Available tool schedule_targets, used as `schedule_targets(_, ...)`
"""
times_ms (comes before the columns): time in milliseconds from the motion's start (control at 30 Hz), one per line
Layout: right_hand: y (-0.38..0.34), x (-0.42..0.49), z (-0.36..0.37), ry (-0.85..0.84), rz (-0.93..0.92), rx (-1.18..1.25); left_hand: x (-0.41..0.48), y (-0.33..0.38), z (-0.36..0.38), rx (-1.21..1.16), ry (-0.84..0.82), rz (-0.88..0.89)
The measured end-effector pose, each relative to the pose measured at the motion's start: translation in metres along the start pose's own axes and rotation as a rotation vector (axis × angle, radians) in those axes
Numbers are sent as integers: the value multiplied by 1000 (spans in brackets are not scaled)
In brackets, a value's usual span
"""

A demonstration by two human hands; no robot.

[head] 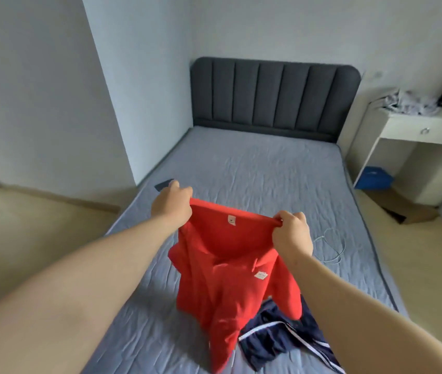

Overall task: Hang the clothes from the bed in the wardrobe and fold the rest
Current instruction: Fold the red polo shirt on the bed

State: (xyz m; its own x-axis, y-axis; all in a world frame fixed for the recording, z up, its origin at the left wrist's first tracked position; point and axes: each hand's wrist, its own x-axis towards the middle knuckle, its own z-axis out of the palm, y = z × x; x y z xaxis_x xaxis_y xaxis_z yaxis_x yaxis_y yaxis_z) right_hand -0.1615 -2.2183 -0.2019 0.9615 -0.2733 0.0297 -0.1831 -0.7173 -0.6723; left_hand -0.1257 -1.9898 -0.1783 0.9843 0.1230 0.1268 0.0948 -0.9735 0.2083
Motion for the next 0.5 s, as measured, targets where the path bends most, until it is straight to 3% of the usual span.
schedule_targets(233, -56, 19, -55, 167, -67, 54, 28, 18, -80, -343, 60, -249)
schedule_targets(367, -82, 29, -73, 219, -79, 123, 41, 21, -113, -809, -74, -424)
schedule_targets(500, -103, 38, -79, 152, -34, 338, 42, 17, -126, -1021, -221, -439)
